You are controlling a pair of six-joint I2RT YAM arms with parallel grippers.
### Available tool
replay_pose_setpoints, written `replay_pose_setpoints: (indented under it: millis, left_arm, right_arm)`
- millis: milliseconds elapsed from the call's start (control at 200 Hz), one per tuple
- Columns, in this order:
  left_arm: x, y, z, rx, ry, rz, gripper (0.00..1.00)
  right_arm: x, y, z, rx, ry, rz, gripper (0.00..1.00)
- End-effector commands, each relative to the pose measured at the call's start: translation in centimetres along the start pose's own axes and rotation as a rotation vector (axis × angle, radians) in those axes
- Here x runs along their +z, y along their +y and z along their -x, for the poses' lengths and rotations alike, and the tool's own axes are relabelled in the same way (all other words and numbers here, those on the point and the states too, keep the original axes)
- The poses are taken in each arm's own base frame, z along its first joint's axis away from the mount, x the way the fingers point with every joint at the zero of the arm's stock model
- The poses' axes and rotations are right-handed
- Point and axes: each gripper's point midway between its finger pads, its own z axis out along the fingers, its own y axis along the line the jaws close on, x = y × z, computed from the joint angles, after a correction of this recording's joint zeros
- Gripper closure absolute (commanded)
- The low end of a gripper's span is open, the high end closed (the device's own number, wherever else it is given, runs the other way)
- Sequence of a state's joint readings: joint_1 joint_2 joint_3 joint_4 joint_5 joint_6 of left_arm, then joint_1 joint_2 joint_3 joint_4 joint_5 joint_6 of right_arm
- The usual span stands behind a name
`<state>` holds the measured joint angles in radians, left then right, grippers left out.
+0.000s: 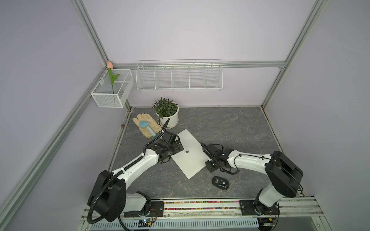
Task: Insert the wireless mouse receiver into the laptop
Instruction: Insert the USB plug into the USB port.
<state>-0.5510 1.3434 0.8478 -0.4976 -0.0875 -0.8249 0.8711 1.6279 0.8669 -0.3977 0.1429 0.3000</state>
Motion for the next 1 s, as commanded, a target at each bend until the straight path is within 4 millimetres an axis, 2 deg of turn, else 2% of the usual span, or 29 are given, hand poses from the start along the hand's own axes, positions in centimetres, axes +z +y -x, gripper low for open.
replay_pose_setpoints:
  millis: [0, 155, 355, 515, 735, 995]
  left_arm:
    - [-0.1, -0.1, 1.2, 0.003, 0.013, 0.036, 0.00]
    - [0.8, 0.2, 2.9, -0.044, 0.036, 0.127, 0.00]
    - [4.2, -1.2, 4.7, -0.060, 0.078, 0.221, 0.00]
    - [6.5, -1.4, 6.4, -0.031, 0.068, 0.309, 0.00]
    - [9.4, -4.2, 8.1, 0.116, 0.087, 0.303, 0.02]
    - [12.3, -5.8, 9.2, 0.258, 0.146, 0.334, 0.03]
  right_arm:
    - [-0.1, -0.5, -0.3, -0.029, -0.021, 0.005, 0.86]
    - [-0.2, -0.8, -0.5, -0.055, -0.028, 0.012, 0.86]
    - [0.0, -1.0, -0.7, -0.071, -0.027, 0.015, 0.86]
    - [0.1, -0.6, -0.6, -0.063, -0.043, 0.037, 0.86]
    - [0.2, -0.3, -0.9, -0.058, -0.052, 0.061, 0.86]
    - [-0.1, -0.1, -1.2, -0.068, -0.068, 0.083, 0.86]
